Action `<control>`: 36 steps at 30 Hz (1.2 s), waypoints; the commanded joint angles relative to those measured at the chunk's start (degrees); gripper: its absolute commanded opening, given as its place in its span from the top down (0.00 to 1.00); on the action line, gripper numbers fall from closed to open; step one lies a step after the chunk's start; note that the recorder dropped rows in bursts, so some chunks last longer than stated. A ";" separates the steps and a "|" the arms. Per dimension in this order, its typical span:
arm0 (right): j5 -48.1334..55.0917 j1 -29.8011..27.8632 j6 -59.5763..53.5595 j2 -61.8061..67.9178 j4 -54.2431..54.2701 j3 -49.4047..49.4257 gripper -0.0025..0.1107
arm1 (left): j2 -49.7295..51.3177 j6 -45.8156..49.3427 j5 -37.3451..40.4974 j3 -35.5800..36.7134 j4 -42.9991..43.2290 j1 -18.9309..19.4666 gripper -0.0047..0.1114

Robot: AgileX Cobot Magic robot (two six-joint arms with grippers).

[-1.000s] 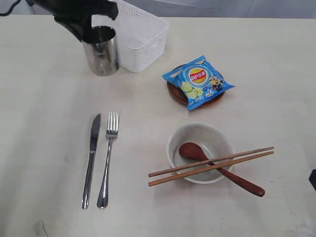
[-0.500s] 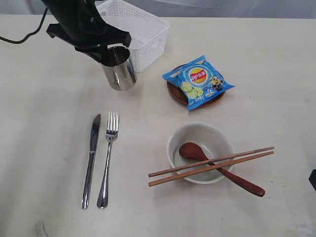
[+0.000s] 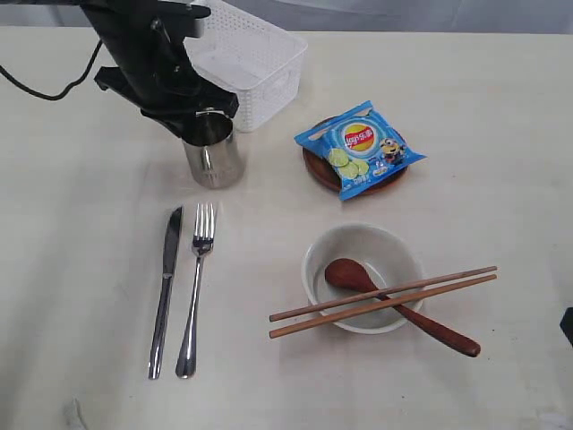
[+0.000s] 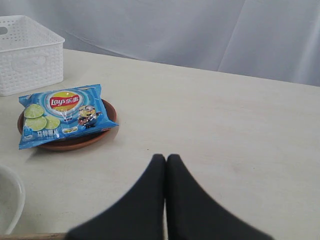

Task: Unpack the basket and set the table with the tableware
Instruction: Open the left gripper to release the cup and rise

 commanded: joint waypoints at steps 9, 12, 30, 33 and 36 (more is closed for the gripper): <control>-0.32 -0.29 -0.03 -0.32 -0.22 0.20 0.98 | -0.29 0.06 -4.57 0.10 0.17 -0.33 0.92; -0.32 -0.29 -0.03 -0.32 -0.22 0.20 0.98 | -0.29 0.06 -5.63 0.10 0.25 -0.33 0.84; -0.32 -0.29 -0.03 -0.32 -0.22 0.20 0.98 | -0.29 -1.34 4.43 -7.44 2.94 -0.33 0.46; -0.32 -0.29 -0.03 -0.32 -0.22 0.20 0.98 | -0.29 -2.80 9.74 -11.13 5.67 -0.33 0.46; -0.32 -0.29 -0.03 -0.32 -0.22 0.20 0.98 | -0.56 -4.24 13.93 -13.13 6.29 -0.33 0.56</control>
